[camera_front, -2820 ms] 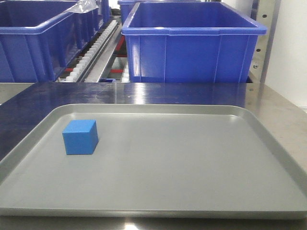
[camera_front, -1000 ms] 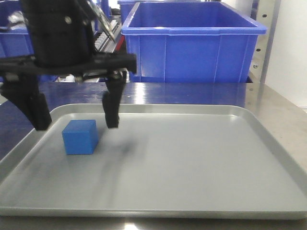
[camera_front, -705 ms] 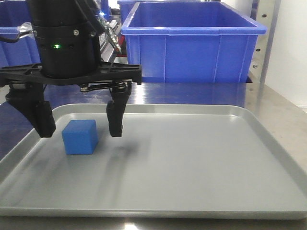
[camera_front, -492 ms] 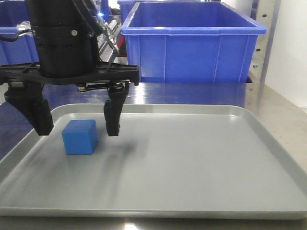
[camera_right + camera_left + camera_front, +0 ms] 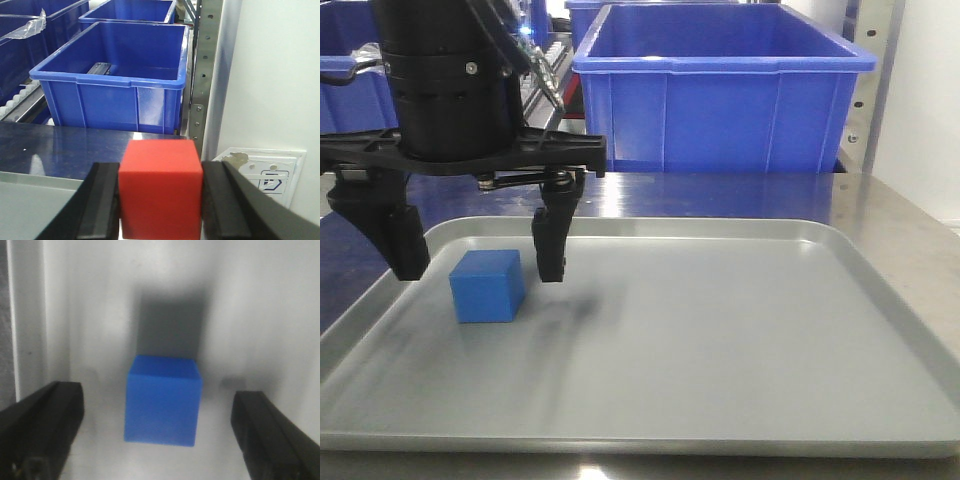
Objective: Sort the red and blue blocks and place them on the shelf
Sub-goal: 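Close the left gripper on the blue cube, then lift the blue cube off the tray with the left gripper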
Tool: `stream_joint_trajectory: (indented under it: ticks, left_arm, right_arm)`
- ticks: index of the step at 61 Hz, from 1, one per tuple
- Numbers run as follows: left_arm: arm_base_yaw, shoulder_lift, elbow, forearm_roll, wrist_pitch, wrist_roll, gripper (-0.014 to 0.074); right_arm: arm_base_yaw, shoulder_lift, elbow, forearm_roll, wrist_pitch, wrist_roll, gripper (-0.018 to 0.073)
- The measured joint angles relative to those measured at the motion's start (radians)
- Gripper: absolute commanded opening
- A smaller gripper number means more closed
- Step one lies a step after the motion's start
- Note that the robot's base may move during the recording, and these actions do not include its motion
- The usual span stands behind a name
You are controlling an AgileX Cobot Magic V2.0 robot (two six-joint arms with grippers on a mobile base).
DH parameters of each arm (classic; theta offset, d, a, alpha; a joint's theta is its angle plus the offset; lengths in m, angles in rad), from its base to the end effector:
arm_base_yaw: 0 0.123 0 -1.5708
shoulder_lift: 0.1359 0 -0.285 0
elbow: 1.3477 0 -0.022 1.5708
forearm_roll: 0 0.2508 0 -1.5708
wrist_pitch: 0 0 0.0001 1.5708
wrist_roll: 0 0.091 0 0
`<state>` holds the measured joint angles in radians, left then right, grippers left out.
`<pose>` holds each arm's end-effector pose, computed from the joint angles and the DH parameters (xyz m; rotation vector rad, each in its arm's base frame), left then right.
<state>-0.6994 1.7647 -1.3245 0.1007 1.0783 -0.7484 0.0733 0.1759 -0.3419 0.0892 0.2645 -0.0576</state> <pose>0.2714 -0.2178 0.2368 -0.0112 2.9761 -0.0350 0.0567 0.0063 0.2935 -0.0536 1.5810 0.0981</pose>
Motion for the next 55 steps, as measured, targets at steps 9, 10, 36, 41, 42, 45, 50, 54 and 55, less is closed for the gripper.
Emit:
stream_joint_trajectory:
  ticks: [9, 10, 36, 41, 42, 45, 50, 54, 55]
  left_arm:
    - [0.0, 0.0, 0.0, -0.006, 0.0, 0.0, 0.0282]
    - [0.0, 0.0, 0.0, -0.009, 0.0, 0.0, 0.0251]
    - [0.0, -0.05, -0.002, -0.019, 0.002, 0.002, 0.0134]
    - [0.0, -0.093, -0.002, -0.038, 0.002, 0.004, 0.0134]
    - [0.0, -0.101, -0.002, -0.042, 0.002, 0.009, 0.0134]
    - [0.0, -0.133, -0.002, -0.059, 0.005, 0.038, 0.0134]
    - [0.0, -0.187, -0.002, -0.093, 0.005, 0.132, 0.0134]
    - [0.002, -0.235, 0.007, -0.132, -0.004, 0.241, 0.0134]
    - [0.006, -0.246, 0.011, -0.141, -0.007, 0.268, 0.0134]
  right_arm:
    - [0.0, 0.0, 0.0, 0.0, 0.0, 0.0, 0.0078]
    - [0.0, 0.0, 0.0, 0.0, 0.0, 0.0, 0.0078]
    - [0.0, 0.0, 0.0, 0.0, 0.0, 0.0, 0.0078]
    - [0.0, 0.0, 0.0, 0.0, 0.0, 0.0, 0.0078]
    - [0.0, 0.0, 0.0, 0.0, 0.0, 0.0, 0.0078]
    - [0.0, 0.0, 0.0, 0.0, 0.0, 0.0, 0.0078]
    - [0.0, 0.0, 0.0, 0.0, 0.0, 0.0, 0.0078]
    - [0.0, 0.0, 0.0, 0.0, 0.0, 0.0, 0.0078]
    - [0.0, 0.0, 0.0, 0.0, 0.0, 0.0, 0.0078]
